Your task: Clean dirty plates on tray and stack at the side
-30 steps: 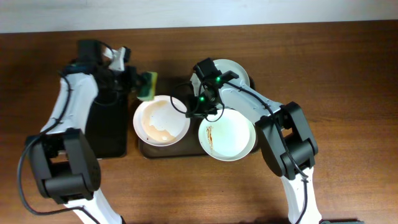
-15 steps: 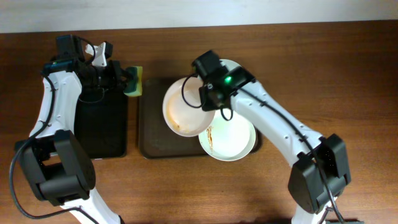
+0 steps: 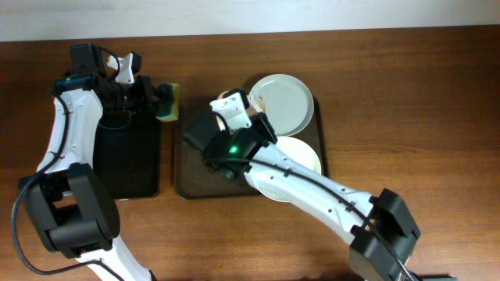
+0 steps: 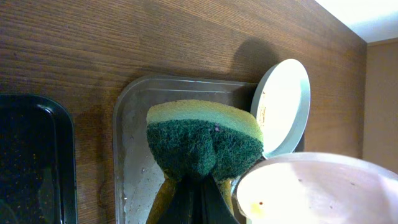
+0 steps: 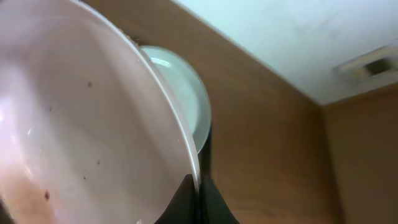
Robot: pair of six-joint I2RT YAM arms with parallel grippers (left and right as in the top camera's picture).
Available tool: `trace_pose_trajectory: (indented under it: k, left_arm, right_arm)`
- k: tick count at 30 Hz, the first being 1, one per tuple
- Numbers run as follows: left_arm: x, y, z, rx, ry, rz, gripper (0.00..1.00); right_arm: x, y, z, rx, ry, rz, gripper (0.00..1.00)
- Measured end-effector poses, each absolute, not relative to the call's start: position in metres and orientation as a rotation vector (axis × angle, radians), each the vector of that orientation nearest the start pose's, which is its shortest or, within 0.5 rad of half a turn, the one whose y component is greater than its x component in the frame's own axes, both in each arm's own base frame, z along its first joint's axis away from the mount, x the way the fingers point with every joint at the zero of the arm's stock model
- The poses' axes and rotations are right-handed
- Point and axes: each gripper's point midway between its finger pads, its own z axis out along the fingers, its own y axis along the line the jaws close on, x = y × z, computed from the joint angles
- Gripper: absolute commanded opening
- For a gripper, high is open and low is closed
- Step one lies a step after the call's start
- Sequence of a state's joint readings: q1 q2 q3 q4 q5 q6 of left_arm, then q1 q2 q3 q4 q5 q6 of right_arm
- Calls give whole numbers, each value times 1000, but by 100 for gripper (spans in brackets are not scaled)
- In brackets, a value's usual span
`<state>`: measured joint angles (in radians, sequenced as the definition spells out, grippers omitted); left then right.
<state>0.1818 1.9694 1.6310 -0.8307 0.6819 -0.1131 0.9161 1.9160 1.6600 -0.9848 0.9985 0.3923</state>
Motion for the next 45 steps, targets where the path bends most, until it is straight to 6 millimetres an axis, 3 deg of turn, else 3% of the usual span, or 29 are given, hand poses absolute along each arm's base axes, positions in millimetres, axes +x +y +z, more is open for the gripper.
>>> trace_pose_trajectory:
  k: [3, 7, 16, 19, 21, 26, 28, 32, 35, 38, 40, 45]
  left_arm:
    - [467, -24, 141, -195, 2582, -897, 1]
    - [464, -22, 138, -211, 2604, -879, 1]
    - [464, -21, 137, -214, 2608, -868, 1]
    - [460, -22, 135, -223, 2623, -874, 1]
    - [453, -23, 133, -242, 2654, -883, 1]
    - [436, -25, 123, -259, 2749, -840, 1]
    - [432, -33, 119, -232, 2788, -801, 1]
    - [429, -58, 109, -131, 2851, -661, 1]
    - [433, -67, 103, -172, 2871, -517, 1]
    - [444, -66, 100, -321, 2835, -402, 1]
    - [443, -68, 86, -439, 2826, -370, 1]
    - [414, -87, 38, -575, 2882, -349, 1]
  right_arm:
    - [363, 255, 229, -329, 1990, -790, 4]
    - [357, 264, 252, -249, 1856, -809, 4]
    - [356, 258, 267, -140, 1776, -821, 4]
    - [362, 268, 235, -177, 1952, -660, 4]
    - [372, 270, 203, -142, 2140, -476, 4]
    - [414, 242, 160, 134, 2416, -120, 4]
    - [423, 246, 141, 184, 2471, -21, 4]
    - [420, 258, 94, 212, 2591, 30, 4]
    - [415, 261, 66, 263, 2650, 32, 4]
    - [414, 264, 54, 305, 2672, 44, 4]
    - [416, 265, 54, 327, 2662, 65, 4]
    - [418, 262, 53, 350, 2673, 84, 4]
